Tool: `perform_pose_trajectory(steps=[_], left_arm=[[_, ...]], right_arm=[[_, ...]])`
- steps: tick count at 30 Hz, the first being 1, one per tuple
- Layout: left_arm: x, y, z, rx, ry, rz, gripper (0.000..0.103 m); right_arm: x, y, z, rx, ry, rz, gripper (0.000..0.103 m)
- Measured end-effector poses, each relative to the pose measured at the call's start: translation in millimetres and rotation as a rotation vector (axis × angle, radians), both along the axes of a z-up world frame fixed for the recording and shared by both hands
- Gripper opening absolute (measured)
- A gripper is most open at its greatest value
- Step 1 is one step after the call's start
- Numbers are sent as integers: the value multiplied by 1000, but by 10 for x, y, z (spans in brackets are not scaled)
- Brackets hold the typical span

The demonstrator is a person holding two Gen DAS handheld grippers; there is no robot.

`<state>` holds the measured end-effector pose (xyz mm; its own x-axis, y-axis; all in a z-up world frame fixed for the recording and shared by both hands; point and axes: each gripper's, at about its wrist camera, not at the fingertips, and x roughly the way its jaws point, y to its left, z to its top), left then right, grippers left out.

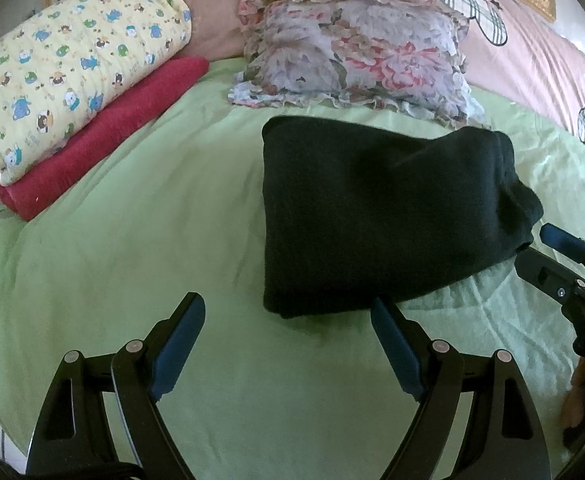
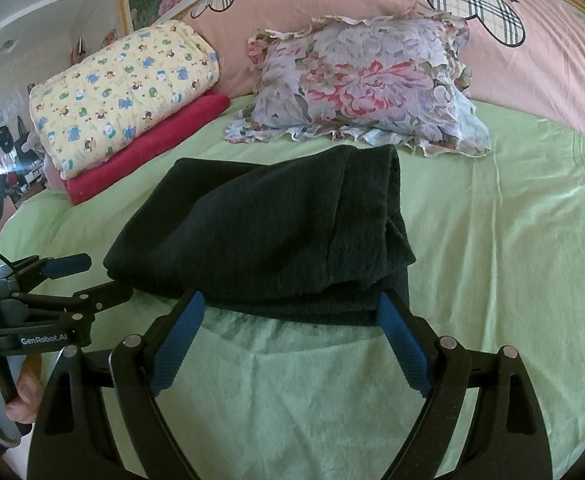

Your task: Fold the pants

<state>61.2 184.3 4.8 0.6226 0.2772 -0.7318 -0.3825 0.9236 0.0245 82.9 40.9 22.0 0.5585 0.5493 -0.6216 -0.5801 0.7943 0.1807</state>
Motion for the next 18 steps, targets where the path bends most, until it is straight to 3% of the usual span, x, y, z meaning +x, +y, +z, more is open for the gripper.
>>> perform_pose_trajectory(steps=[18], left_arm=[[68, -90, 169, 55, -47, -10, 85]], right_arm=[[74, -54, 124, 26, -13, -16, 88]])
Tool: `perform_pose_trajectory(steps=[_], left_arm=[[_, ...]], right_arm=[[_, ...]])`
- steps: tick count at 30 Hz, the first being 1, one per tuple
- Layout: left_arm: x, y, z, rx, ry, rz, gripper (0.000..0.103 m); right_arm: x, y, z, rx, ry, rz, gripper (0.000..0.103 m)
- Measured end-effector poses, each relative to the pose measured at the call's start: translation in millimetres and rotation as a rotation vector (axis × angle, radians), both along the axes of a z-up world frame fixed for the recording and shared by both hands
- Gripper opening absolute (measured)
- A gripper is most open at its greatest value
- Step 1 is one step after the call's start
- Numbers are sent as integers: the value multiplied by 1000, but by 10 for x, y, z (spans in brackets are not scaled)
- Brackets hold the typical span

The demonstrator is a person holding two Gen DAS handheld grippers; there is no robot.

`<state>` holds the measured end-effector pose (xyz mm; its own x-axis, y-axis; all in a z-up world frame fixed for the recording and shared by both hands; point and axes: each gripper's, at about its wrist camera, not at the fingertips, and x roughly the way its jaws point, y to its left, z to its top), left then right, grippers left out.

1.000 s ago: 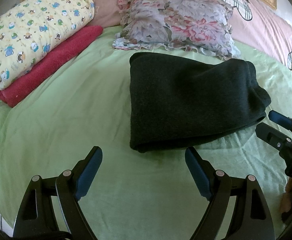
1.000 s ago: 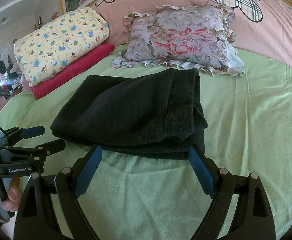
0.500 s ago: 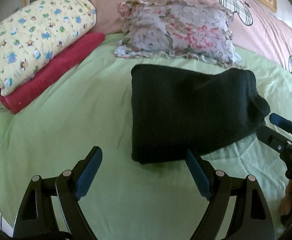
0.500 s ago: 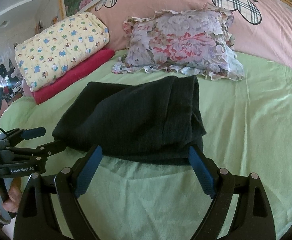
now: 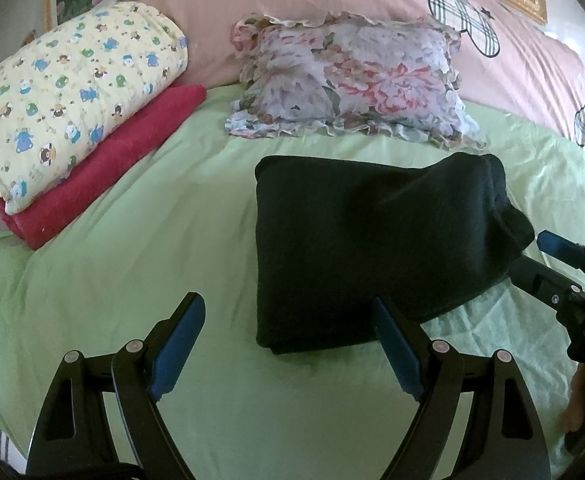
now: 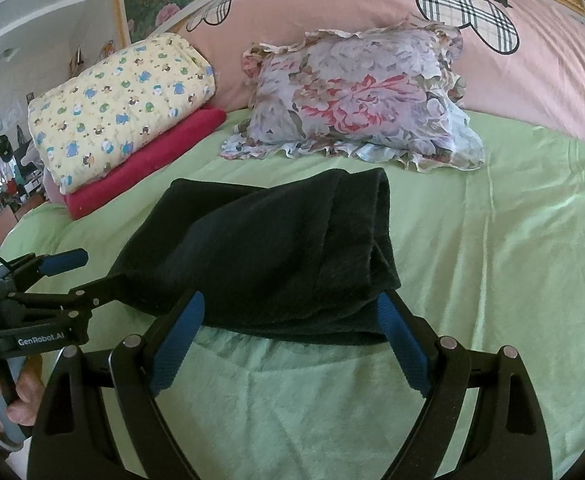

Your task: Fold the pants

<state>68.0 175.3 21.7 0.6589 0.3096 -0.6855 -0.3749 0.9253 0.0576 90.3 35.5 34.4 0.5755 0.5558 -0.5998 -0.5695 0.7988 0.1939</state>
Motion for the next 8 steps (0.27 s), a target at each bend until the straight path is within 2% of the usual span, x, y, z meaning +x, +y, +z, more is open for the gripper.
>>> perform_pose_trajectory(steps=[8], left_arm=[[55, -56, 73, -20, 1, -6, 86]], right_arm=[[47, -32, 17, 17, 16, -6, 89]])
